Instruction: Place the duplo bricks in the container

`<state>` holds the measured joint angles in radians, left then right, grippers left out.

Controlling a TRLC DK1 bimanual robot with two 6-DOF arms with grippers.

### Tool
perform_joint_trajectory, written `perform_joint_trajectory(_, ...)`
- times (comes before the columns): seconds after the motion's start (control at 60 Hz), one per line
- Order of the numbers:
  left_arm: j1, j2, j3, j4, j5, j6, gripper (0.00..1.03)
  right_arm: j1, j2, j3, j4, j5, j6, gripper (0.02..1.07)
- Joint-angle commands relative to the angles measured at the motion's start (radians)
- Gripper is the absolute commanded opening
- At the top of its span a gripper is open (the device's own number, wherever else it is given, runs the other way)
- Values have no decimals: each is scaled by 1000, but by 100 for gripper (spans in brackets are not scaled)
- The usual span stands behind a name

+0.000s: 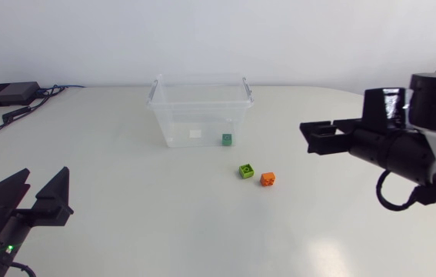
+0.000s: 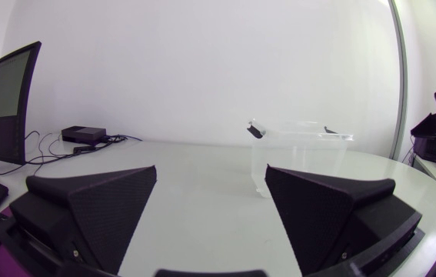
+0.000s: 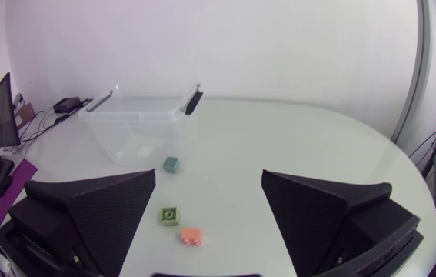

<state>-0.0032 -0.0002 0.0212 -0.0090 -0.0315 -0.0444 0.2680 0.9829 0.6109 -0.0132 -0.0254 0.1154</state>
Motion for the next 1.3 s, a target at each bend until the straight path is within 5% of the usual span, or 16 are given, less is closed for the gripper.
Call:
perform_joint_trajectory(0.0,-7,-11,-18,1,4,9,99,13,79,29,-33,-38,46,102)
perform_joint_trajectory(0.317,-7,-11,-20,1,4,11,99,7,379,204,-344,-130,-111,102)
perform_joint_trajectory(0.483,-6,-11,-20,1,4,11,99,0,548,279,-338,-176,-77,102)
perform_joint_trajectory(0.917,-6,-11,-20,1,4,11,99,89,783,375,-320,-39,-56,95)
perform_joint_trajectory(1.283,-4,-11,-20,1,4,11,99,132,875,389,-240,19,-72,50)
